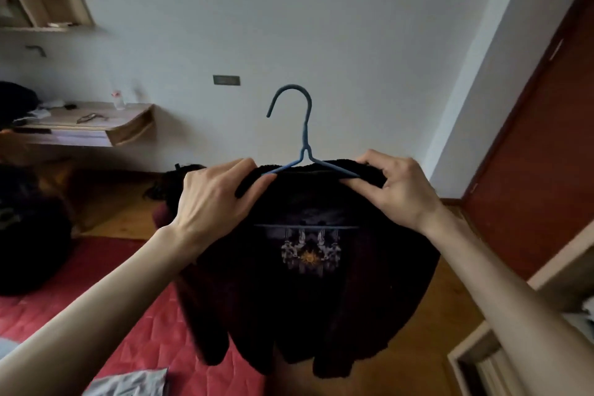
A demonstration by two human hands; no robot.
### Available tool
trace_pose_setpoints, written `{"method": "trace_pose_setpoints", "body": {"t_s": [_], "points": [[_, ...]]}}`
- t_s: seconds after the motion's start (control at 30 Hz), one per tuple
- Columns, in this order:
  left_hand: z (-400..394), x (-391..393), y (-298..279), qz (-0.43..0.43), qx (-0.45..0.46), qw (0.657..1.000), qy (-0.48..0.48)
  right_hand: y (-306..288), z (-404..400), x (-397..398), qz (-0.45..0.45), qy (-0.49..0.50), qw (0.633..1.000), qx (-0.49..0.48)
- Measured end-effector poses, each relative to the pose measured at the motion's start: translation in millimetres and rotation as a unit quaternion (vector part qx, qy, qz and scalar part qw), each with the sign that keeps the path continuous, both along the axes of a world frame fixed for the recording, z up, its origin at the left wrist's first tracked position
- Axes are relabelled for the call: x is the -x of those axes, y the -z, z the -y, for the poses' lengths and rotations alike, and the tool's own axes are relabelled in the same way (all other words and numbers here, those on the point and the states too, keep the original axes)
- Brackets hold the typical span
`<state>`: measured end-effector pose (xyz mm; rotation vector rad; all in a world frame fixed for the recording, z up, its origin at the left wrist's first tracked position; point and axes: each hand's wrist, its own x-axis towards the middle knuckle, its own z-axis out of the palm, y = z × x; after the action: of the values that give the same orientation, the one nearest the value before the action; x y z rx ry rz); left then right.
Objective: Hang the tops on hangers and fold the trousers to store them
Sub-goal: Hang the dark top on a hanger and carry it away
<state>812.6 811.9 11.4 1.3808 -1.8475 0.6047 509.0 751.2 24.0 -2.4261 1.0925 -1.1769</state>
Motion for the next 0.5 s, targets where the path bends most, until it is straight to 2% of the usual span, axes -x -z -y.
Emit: {"method": "trace_pose_setpoints", "body": {"t_s": [0.27,0.5], "points": [[92.5,120.1,-2.3,-0.039,-0.007,0.992,0.12,-6.8,17.3,120.1,-0.023,0.131,0.991,0.015],[168.0,231.2,-13.9,-0.049,-0.011,0.966,0.252,-23.0,11.8,215.2,-0.031,0.261,0.964,0.035]]}}
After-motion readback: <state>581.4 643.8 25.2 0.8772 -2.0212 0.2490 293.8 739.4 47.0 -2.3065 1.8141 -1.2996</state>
